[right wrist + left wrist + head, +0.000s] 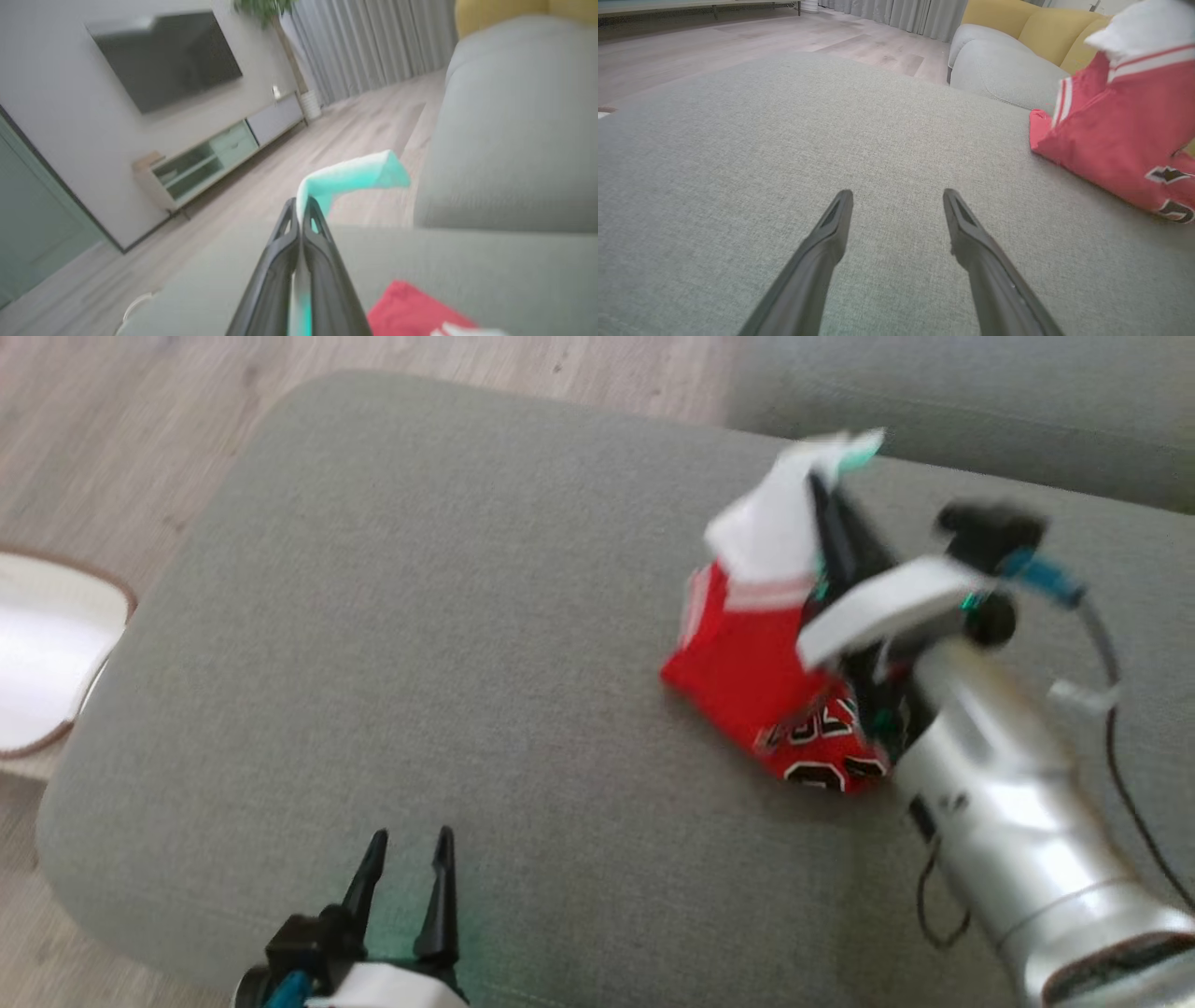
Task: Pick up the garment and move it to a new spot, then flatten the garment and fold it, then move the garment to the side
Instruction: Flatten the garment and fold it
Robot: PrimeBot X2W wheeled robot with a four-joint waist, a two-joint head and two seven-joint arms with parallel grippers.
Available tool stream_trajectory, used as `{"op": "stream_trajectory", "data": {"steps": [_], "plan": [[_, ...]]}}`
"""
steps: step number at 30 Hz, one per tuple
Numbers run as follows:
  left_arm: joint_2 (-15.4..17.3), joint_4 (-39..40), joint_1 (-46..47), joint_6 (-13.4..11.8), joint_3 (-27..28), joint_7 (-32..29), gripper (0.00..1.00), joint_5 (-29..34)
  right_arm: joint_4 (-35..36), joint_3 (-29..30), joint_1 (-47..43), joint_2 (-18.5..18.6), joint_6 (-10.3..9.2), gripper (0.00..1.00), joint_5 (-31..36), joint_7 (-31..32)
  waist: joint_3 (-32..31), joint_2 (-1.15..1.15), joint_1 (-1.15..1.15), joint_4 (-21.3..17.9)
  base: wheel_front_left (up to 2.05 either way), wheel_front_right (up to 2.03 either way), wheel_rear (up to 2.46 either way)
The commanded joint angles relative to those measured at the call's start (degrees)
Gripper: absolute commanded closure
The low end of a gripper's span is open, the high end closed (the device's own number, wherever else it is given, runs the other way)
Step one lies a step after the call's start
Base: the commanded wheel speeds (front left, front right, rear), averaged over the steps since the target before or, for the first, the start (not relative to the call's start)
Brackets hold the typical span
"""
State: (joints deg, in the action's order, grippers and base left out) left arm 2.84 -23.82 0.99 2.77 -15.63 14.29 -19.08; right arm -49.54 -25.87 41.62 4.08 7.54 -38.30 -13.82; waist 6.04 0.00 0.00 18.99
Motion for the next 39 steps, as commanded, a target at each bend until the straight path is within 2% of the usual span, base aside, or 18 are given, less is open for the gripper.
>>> {"op": "stream_trajectory", "data": {"steps": [1, 7, 13, 17, 26, 29, 32, 35, 36, 39], "plan": [[0.0, 1.3, 0.2, 0.1, 2.4, 0.7, 0.00, 0.7, 3.6, 1.4, 3.7, -0.8, -0.05, 1.00, 0.4, -1.0, -1.4, 0.00, 0.00, -1.4, 0.00, 0.00, 0.00], [0.0, 1.2, -1.1, 0.4, 3.4, 0.7, 0.00, 0.9, 14.2, 10.4, 6.9, 2.0, -0.05, 1.00, 4.8, -1.2, -4.0, 0.00, 0.00, -4.1, 0.00, 0.00, 0.00], [0.0, 1.1, -2.3, 0.5, 4.2, 0.7, 0.00, 1.1, 19.1, 14.8, 8.0, 5.4, -0.05, 1.00, 7.3, -1.2, -6.0, 0.00, 0.00, -5.8, 0.00, 0.00, 0.00], [0.0, 0.8, -3.1, 0.7, 4.7, 0.7, 0.00, 1.3, 21.6, 14.1, 8.3, 5.3, -0.05, 1.00, 7.4, 0.2, -6.9, 0.00, 0.00, -6.4, 0.00, 0.00, 0.00], [0.0, -0.1, -3.4, 1.0, 4.2, 0.7, 0.00, 0.9, 25.8, 8.8, 12.0, -0.4, -0.05, 1.00, 4.5, 1.9, -7.2, 0.00, 0.00, -5.2, 0.00, 0.00, 0.00], [0.0, -0.1, -3.6, 0.9, 4.4, 0.7, 0.00, 1.0, 25.6, 10.7, 15.1, -1.0, -0.05, 1.00, 3.1, 1.1, -7.0, 0.00, 0.00, -4.7, 0.00, 0.00, 0.00], [0.0, 0.0, -3.7, 0.9, 4.6, 0.7, 0.00, 1.0, 23.2, 14.2, 17.8, -1.1, -0.05, 1.00, 4.7, 0.8, -6.1, 0.00, 0.00, -4.3, 0.00, 0.00, 0.00], [0.0, -0.1, -3.5, 1.0, 4.3, 0.7, 0.00, 0.8, 17.0, 19.3, 18.9, -0.8, -0.05, 1.00, 9.9, 1.4, -4.8, 0.00, 0.00, -3.9, 0.00, 0.00, 0.00], [0.0, -0.1, -3.5, 1.0, 4.3, 0.7, 0.00, 0.8, 17.0, 19.3, 18.9, -0.8, -0.05, 1.00, 9.9, 1.4, -4.8, 0.00, 0.00, -3.9, 0.00, 0.00, 0.00], [0.0, -0.2, -2.4, 1.1, 3.0, 0.7, 0.00, 0.4, 8.3, 24.2, 18.9, 1.5, -0.05, 1.00, 18.7, 1.9, -2.9, 0.00, 0.00, -2.9, 0.00, 0.00, 0.00]]}}
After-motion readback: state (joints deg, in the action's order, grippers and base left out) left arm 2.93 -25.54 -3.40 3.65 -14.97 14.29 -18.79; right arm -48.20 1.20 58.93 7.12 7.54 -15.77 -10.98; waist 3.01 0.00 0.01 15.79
